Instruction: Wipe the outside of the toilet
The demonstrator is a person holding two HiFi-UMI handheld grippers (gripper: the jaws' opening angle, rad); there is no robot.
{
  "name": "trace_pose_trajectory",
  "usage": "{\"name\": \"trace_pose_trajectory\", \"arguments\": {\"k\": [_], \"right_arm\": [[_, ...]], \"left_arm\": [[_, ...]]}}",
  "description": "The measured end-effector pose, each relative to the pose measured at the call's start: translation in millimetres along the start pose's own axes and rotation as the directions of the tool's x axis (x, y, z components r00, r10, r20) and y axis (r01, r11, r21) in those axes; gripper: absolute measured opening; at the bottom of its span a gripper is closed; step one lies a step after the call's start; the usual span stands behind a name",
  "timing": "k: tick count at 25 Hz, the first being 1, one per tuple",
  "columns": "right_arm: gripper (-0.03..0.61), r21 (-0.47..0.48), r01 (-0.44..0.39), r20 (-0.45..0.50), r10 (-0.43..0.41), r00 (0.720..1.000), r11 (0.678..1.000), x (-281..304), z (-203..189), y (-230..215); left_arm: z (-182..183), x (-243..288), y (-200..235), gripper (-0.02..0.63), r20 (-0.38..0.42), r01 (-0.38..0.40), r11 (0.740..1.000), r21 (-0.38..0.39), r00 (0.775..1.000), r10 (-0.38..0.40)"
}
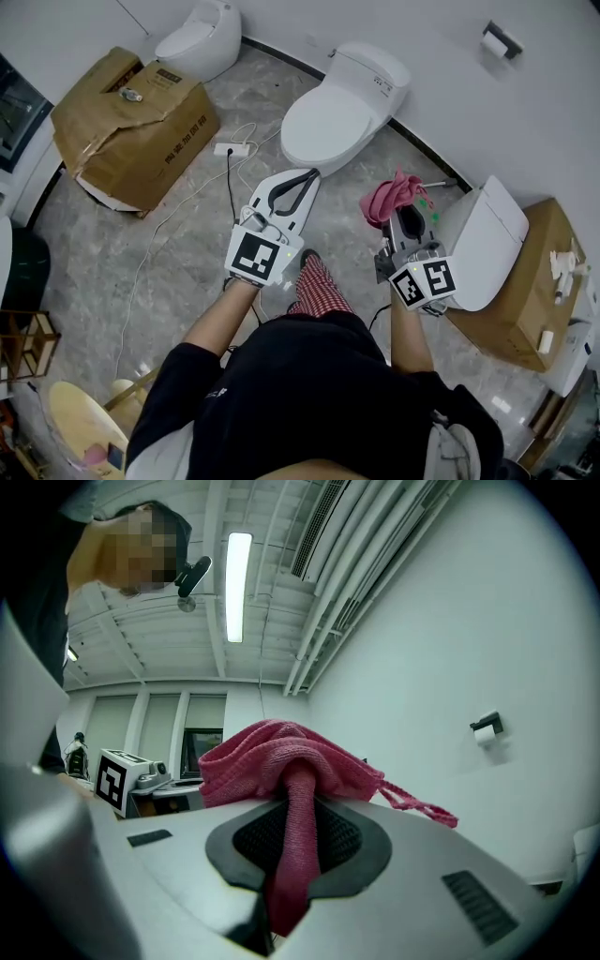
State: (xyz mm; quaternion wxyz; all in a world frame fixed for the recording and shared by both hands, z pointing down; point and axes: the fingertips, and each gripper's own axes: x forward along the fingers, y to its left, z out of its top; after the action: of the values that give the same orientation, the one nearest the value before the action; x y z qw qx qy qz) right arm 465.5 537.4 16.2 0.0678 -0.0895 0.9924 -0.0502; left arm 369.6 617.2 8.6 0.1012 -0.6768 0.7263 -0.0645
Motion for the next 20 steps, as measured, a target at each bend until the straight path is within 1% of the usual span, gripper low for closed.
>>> {"name": "trace_pose_trajectory", "arguments": {"k": [4,8,11,13,20], "right_arm": [[0.055,0.008,-0.011,0.005,0.011,1.0,1.0,38,-7,-14],[0.055,0.018,-0.019,0.02,0.019,1.0,1.0,78,-13,-32],[0.055,0.036,-0.021,0.036,0.02,0.999,0.999,111,-11,-48],[0.055,0.039,-0.025,0.037,0.024,0.999,0.999,131,-11,-58],[0.055,0.052,0.009,0.047,-0.011,0.999,0.999,185,-12,-116]], "left_arm": [[-12,12,36,0.011,-0.026,-0.029,0.999,0.017,0.999,0.03],[-22,33,69,0.011,0.002,-0.051,0.998,0.037,0.999,0.051],[-26,54,95,0.011,-0.041,-0.039,0.997,0.071,0.998,0.042],[-27,70,113,0.011,-0.05,-0.039,0.995,0.092,0.998,0.044],[-41,139,163,0.011,-0.059,-0.021,0.995,0.097,0.998,0.027]]}}
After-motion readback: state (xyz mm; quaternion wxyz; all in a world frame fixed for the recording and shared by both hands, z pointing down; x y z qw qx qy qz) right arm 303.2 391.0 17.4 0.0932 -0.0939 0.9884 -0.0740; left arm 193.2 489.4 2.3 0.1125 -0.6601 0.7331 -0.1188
